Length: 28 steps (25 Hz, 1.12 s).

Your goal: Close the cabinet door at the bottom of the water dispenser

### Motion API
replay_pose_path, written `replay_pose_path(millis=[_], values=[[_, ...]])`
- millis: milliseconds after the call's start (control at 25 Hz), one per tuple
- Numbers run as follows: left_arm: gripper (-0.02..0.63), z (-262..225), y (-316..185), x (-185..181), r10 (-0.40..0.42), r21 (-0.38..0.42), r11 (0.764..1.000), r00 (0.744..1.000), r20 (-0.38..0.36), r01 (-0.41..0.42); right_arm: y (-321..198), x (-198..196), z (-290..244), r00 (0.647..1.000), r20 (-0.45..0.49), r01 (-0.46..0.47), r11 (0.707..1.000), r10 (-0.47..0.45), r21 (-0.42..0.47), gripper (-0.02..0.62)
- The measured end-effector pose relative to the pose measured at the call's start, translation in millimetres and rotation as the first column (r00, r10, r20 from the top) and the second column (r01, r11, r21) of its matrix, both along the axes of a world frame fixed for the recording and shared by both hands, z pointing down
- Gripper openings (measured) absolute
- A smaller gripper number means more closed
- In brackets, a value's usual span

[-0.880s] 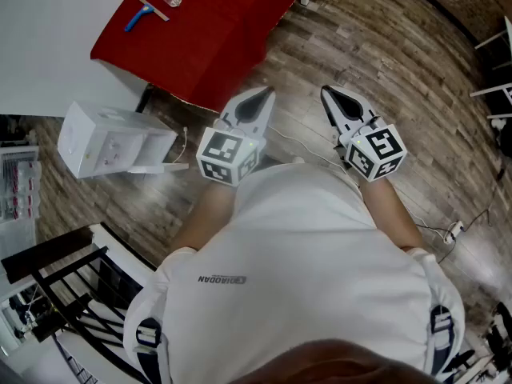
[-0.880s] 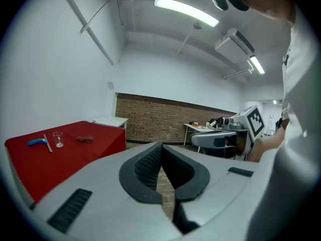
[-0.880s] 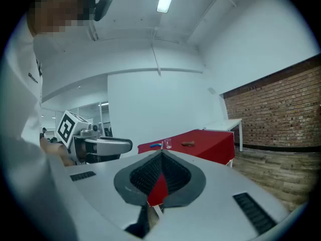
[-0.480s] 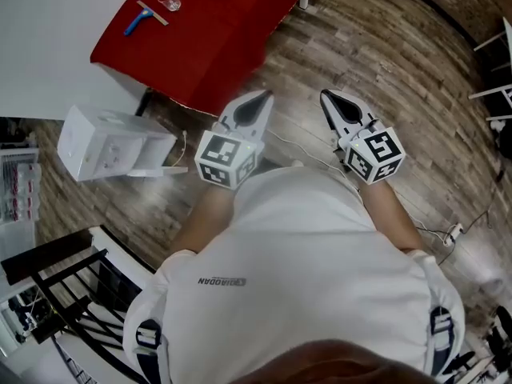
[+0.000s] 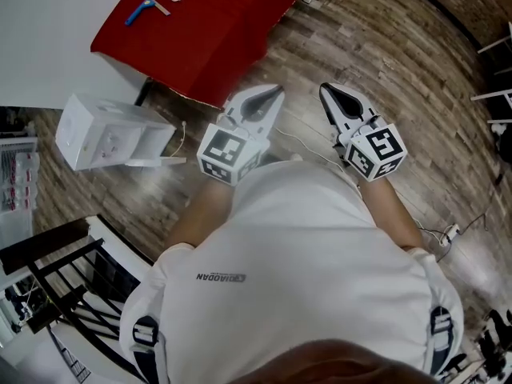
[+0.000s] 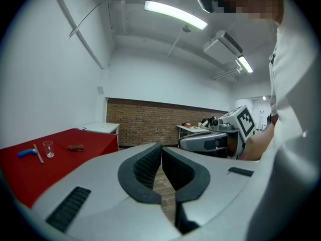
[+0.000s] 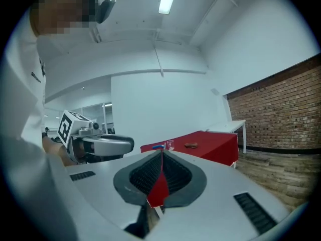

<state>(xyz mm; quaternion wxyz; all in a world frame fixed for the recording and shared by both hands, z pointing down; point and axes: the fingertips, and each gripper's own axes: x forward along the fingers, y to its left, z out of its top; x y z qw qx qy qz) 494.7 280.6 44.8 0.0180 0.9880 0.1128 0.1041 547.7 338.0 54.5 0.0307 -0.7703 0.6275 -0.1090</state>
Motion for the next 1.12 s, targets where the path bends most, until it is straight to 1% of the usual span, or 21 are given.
replay_pose_path(millis=[160,360,480,680,800,960,1120], values=[[-0.005,0.7,1.2,-2.5,-0.026,0.006,1.000,1.000,0.002,0.025,-0.5,-4.9,2.5,0.999,-0.005,0.035,0.999,-0.035,-0.004,0.023],[-0.005,2.4,-7.7,-15.6,-0.096,-0.038,0.995,0.995,-0.009,0.095,-6.3,-14.0,7.3,0.996,0.010,0.087,0.996,-0.087,-0.009,0.023],[-0.005,4.7,-14.7,-27.5,-0.153,-0.039,0.987,0.988,0.005,0.153,-15.5,-24.0,9.8,0.989,0.021,0.144,0.989,-0.144,-0.011,0.023],[-0.005,10.9,-31.0,-58.5,-0.250,-0.029,0.968,0.968,0.037,0.251,-41.3,-45.6,12.6,0.969,0.040,0.243,0.970,-0.243,-0.002,0.023],[-0.005,15.1,-44.8,-82.7,-0.317,-0.014,0.948,0.948,0.044,0.318,-61.3,-62.5,14.4,0.952,0.043,0.304,0.953,-0.303,-0.004,0.023],[-0.005,16.8,-64.4,-119.1,-0.415,-0.020,0.909,0.909,0.047,0.416,-90.8,-93.6,14.7,0.916,0.039,0.400,0.917,-0.399,-0.013,0.023],[-0.005,18.5,-86.6,-150.7,-0.493,-0.027,0.869,0.869,0.047,0.494,-115.6,-122.9,13.1,0.885,0.030,0.466,0.885,-0.465,-0.019,0.023]])
